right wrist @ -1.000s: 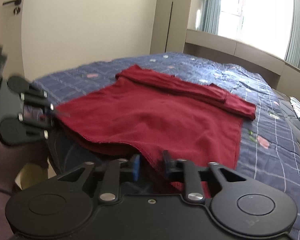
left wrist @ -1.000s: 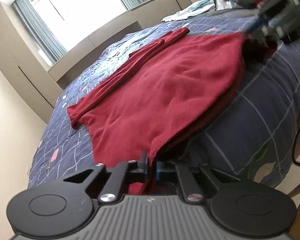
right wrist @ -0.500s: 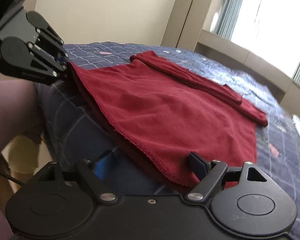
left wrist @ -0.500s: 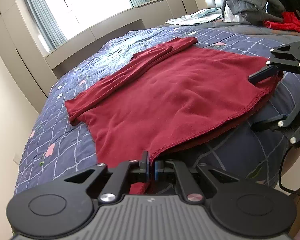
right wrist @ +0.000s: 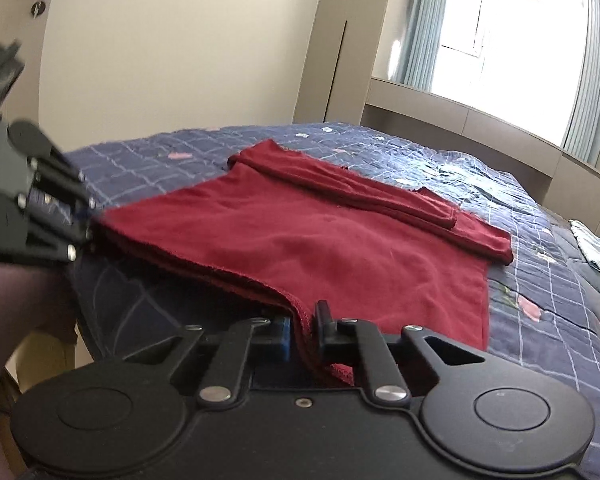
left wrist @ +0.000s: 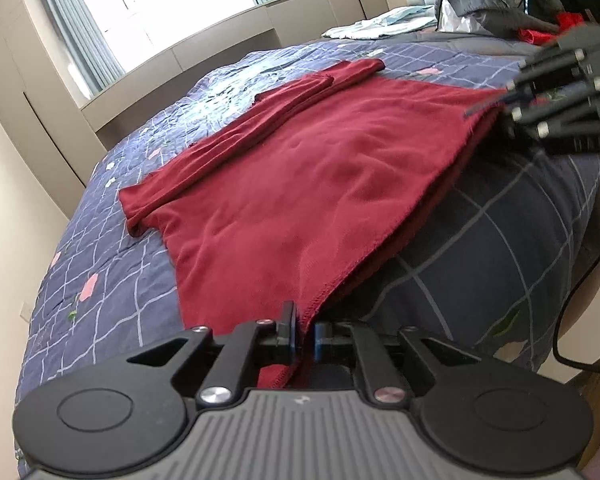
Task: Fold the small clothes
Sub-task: 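Lift the hem with both tools and fold it over toward the collar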
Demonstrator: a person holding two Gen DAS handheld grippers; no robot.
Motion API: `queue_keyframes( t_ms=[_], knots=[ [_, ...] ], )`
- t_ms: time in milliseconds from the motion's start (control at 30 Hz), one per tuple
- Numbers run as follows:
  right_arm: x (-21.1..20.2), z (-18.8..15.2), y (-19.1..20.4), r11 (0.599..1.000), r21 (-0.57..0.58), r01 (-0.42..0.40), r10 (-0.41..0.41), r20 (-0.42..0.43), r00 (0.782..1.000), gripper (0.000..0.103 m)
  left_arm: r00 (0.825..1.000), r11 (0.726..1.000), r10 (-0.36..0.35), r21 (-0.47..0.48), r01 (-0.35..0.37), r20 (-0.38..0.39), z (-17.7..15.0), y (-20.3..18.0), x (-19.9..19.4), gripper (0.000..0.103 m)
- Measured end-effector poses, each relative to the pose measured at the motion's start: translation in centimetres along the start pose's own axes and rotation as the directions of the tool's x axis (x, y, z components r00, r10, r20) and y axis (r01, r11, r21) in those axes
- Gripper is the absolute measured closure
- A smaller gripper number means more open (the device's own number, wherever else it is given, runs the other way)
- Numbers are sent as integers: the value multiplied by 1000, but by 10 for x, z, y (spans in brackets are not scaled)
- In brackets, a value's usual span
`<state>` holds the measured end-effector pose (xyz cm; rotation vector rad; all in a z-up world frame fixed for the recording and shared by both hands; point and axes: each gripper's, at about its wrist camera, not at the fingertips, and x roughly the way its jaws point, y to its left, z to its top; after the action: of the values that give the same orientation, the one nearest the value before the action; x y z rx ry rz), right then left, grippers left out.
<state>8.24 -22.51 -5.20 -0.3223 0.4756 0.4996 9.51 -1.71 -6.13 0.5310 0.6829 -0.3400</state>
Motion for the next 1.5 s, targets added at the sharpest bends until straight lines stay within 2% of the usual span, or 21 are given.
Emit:
queue_keyframes(
  t_ms=[133, 233, 267, 333, 367, 467, 500, 733, 900, 1033, 1167, 1200, 1367, 1500],
  knots=[
    [0, 3, 3, 999, -50, 12, -12, -3, 1000, 90, 999, 998, 39, 54, -38, -4, -4, -10, 4, 88],
    [3, -4, 10, 992, -120, 46, -50, -32, 998, 82, 997, 991, 76, 113, -76, 1, -7, -17, 4, 87],
    [5, -7, 10, 989, -136, 57, -64, -49, 997, 78, 997, 989, 80, 121, -80, 2, -7, -17, 4, 91],
    [8, -13, 10, 984, -159, 80, -93, -76, 993, 77, 998, 991, 68, 113, -67, -1, -8, -14, 2, 98],
    [9, -15, 9, 982, -168, 85, -101, -85, 991, 79, 998, 992, 62, 106, -62, 1, -7, -12, 0, 98],
    [5, -14, 4, 984, -169, 65, -82, -97, 992, 98, 999, 994, 35, 102, -36, 15, -4, -7, -6, 99],
    [3, -13, 4, 982, -178, 63, -81, -95, 992, 98, 999, 993, 28, 112, -30, 24, -4, -7, -9, 99],
    [-17, 7, 0, 946, -318, -59, 5, -167, 986, 99, 997, 973, 2, 229, -18, 71, -3, 0, -32, 100],
    [-40, 23, 3, 925, -350, -149, 71, -226, 972, 99, 995, 956, -73, 288, 51, 65, -9, 4, -57, 100],
    [-60, 26, 13, 907, -341, -246, 143, -300, 943, 99, 987, 944, -156, 299, 139, 34, -17, 10, -77, 100],
    [-73, 30, 12, 908, -245, -339, 240, -360, 902, 98, 973, 937, -230, 271, 219, 7, -21, 23, -90, 100],
    [-74, 32, 11, 908, -233, -348, 250, -365, 897, 98, 970, 935, -242, 266, 233, 1, -20, 27, -91, 100],
    [-70, 58, -7, 914, -184, -361, 281, -352, 893, 99, 965, 938, -262, 236, 254, 3, 7, 52, -87, 100],
    [-65, 84, -22, 920, -227, -319, 242, -311, 919, 99, 970, 945, -235, 246, 214, 63, 47, 78, -80, 100]
  ],
)
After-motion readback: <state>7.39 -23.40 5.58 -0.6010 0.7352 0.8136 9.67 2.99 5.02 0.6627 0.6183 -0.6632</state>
